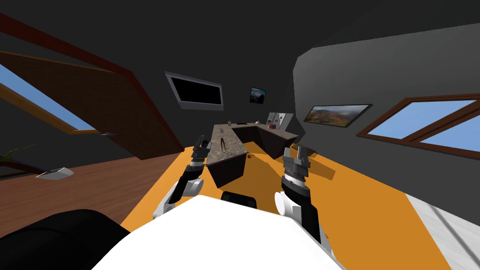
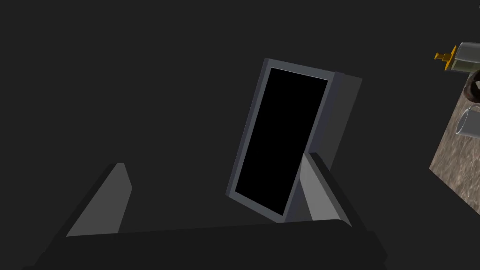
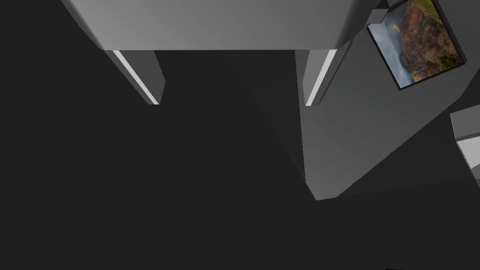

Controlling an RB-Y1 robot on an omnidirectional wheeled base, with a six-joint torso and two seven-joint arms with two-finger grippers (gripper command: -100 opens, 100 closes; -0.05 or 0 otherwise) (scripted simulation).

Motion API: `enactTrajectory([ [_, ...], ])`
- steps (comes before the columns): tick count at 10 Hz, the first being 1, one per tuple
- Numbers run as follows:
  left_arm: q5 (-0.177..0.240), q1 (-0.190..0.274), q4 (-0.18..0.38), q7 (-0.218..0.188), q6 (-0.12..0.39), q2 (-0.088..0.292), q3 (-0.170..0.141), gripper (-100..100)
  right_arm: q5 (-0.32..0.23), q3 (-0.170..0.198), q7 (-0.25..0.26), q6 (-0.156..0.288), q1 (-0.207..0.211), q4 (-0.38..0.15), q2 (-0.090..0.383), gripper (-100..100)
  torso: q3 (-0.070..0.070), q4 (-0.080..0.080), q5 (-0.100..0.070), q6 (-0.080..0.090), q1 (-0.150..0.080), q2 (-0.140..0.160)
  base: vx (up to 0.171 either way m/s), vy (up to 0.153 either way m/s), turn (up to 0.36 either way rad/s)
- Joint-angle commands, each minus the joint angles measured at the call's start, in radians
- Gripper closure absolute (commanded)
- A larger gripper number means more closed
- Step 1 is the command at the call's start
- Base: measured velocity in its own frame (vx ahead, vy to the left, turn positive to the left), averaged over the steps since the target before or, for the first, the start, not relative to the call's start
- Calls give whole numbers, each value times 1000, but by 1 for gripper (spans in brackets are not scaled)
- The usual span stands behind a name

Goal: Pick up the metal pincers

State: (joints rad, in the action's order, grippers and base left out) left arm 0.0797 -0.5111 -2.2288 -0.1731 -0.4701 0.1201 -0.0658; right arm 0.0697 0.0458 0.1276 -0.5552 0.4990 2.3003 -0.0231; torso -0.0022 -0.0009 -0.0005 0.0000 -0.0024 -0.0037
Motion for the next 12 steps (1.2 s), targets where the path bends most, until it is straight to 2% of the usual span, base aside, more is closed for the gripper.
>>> enactTrajectory([
  [1, 34, 1, 13, -22, 13, 12, -9, -100, 0, 0, 0, 0, 0, 0, 0, 0, 0, 0, 0, 0, 0, 0, 58, -44, 16],
  [6, 154, 14, 61, -96, 61, 36, -38, -100, 0, 0, 0, 0, 0, 0, 0, 0, -1, 0, 0, 0, 0, -2, 67, -42, 20],
  [12, 328, 32, 132, -204, 133, 49, -80, -100, 0, 0, 0, 0, 0, 0, 0, 0, -1, -1, -1, 0, -2, -3, 73, -68, 25],
])
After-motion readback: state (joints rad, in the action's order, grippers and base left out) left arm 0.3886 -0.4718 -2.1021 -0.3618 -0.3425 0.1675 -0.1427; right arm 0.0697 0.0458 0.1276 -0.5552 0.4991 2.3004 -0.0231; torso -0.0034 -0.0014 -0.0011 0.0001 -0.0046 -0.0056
